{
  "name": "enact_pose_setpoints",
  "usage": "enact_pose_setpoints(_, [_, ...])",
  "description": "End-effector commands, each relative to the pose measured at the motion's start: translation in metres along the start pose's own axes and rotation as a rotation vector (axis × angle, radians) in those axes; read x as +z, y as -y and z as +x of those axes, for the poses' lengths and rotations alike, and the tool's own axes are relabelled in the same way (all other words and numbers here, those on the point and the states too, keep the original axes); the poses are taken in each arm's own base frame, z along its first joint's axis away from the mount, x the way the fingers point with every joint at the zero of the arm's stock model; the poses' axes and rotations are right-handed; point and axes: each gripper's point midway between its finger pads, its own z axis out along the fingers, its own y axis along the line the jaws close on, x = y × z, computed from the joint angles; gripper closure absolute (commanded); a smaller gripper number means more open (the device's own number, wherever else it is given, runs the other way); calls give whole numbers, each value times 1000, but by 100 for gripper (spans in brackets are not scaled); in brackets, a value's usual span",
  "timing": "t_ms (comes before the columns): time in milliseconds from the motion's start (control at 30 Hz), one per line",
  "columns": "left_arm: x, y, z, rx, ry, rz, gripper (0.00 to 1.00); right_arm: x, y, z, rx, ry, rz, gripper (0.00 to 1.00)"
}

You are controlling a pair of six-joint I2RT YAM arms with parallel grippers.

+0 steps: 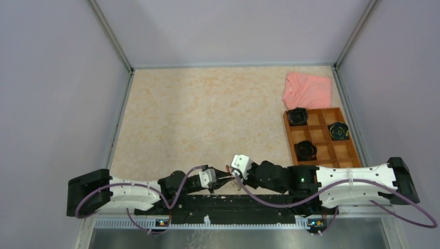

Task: Remove the keys from the keyring

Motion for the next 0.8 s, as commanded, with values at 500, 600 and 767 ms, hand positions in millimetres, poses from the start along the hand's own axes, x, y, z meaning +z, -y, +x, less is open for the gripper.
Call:
enact_pose_setpoints(500, [-4, 2, -15, 36, 71, 11, 73, -9, -2, -21, 36, 77, -10, 100])
enact_pose_setpoints(600, [3, 0, -29, 44, 101, 7, 74, -9, -3, -20, 36, 73, -14, 100])
enact_pose_setpoints(767, [3, -2, -33, 62, 112, -4, 74, -10, -4, -19, 33, 67, -20, 100])
